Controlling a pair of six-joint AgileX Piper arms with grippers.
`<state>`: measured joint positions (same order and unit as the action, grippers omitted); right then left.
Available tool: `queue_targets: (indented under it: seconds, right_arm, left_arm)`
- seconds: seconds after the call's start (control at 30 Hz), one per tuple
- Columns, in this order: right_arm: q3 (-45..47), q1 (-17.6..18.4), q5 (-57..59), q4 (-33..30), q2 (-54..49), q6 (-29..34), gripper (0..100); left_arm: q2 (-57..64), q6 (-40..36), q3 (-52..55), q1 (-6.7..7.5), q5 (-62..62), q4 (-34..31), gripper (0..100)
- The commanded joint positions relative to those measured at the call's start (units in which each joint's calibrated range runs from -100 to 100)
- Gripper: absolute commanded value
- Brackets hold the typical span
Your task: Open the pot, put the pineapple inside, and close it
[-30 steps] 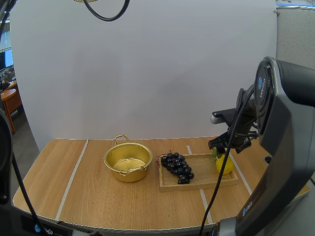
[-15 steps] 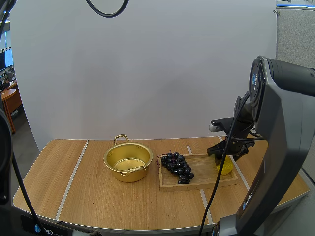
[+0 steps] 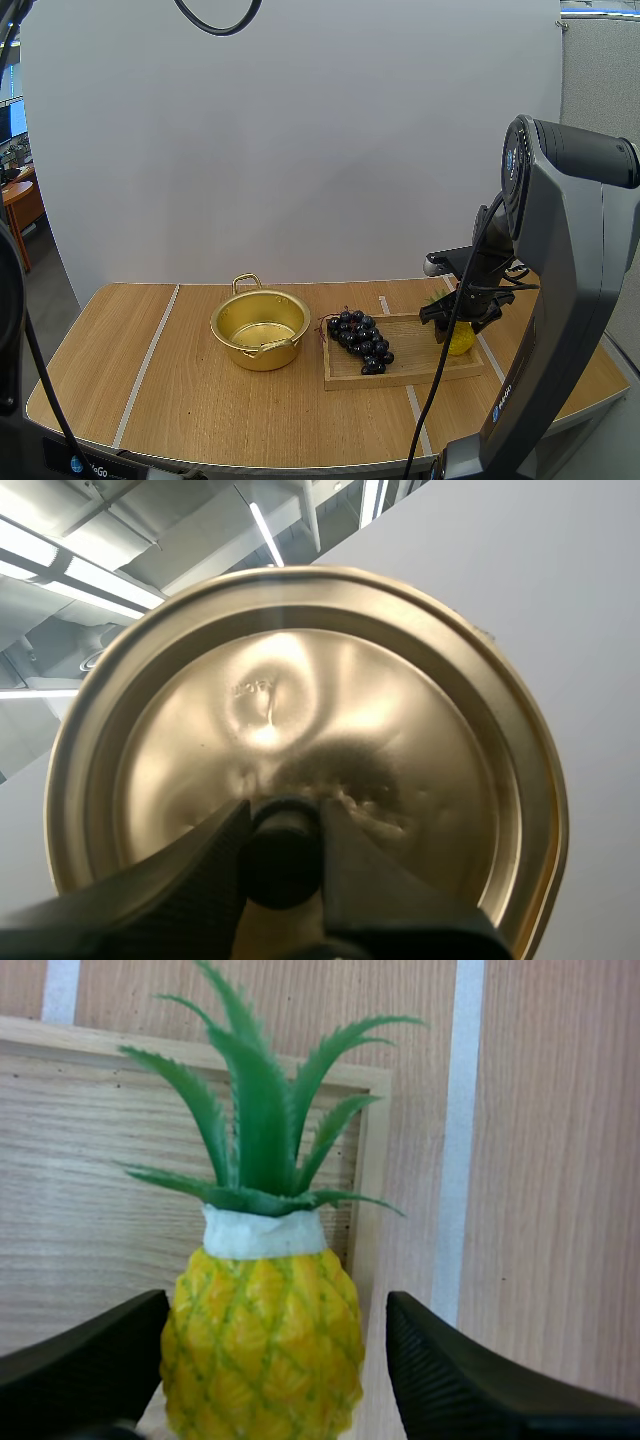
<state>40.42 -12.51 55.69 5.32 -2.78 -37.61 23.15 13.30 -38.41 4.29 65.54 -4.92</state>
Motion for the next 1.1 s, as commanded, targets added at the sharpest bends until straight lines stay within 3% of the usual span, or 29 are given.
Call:
queue_targets:
  seconds: [0.0,1.07]
  right_arm:
    - [-0.3,-0.2,0.3,0.3,-0.3,-0.7,100]
    - [-0.3,-0.2,1.1,2.1,1.6,-0.6,100]
  left_arm:
    - [-0.2,-0.1,-0.5,0.11,-2.2,-0.6,0]
    - [-0.2,-0.1,-0.5,0.11,-2.2,-0.6,0]
